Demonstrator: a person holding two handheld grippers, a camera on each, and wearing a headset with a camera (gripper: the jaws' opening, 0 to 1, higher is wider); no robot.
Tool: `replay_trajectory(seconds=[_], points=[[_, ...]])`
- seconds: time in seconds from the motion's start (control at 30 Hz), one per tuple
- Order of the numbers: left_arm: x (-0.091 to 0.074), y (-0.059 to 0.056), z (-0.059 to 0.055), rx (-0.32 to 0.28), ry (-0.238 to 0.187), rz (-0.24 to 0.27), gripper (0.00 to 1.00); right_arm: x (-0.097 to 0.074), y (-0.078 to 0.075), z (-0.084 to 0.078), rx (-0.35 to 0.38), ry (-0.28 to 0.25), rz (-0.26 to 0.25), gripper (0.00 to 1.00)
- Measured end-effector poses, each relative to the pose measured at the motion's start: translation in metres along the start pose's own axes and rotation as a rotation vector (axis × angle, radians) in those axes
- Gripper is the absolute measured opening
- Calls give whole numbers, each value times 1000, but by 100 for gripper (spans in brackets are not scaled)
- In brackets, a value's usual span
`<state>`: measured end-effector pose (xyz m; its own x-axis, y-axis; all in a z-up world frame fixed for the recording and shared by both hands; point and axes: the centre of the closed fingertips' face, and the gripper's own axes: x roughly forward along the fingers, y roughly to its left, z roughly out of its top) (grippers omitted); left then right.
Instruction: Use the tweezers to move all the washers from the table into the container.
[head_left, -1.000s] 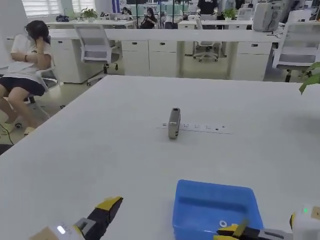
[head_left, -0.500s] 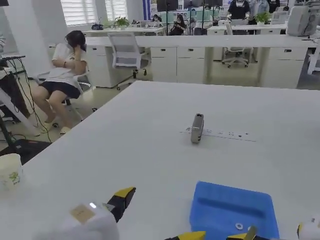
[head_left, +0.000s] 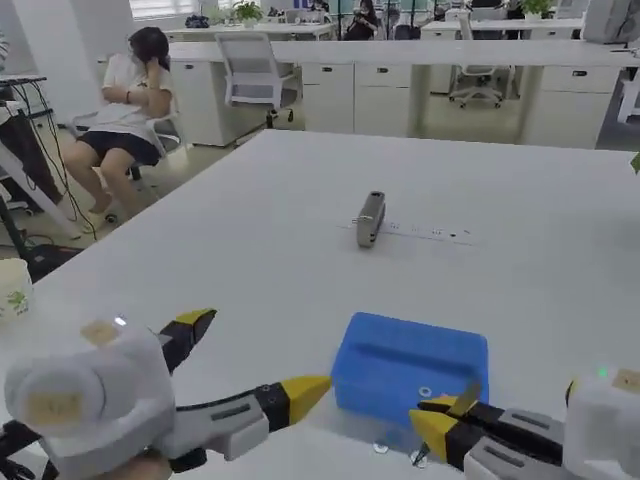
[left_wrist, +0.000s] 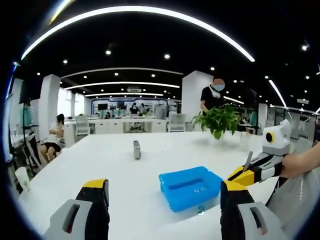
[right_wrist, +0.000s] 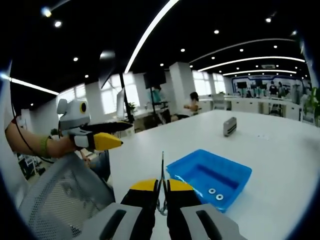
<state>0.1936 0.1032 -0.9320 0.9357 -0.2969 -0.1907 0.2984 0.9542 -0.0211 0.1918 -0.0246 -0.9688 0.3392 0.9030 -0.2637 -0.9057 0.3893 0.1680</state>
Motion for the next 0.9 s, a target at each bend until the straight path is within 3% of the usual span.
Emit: replay_trajectory(seconds=[0.23, 0.37, 0.43, 0.53, 0.6, 0.7, 0.9], points=[[2, -6, -8, 0, 45, -41, 94, 2, -4, -5, -10, 21, -27, 3], [3, -12, -7, 3, 42, -81, 94, 4, -7, 2, 35, -16, -51, 3], [3, -14, -9, -10, 47, -95, 93, 4, -3, 3, 71, -31, -67, 3], [2, -10, -14, 16, 76, -87, 93, 10, 5, 5, 72, -28, -106, 3], [1, -11, -14, 8, 72, -95, 93, 14, 6, 10, 59, -32, -136, 3], [2, -14, -11, -23, 54, -122, 93, 18, -5, 18, 50, -30, -164, 3], [2, -20, -11, -7, 56, -150, 92, 21, -17, 34, 29, -26, -186, 3]])
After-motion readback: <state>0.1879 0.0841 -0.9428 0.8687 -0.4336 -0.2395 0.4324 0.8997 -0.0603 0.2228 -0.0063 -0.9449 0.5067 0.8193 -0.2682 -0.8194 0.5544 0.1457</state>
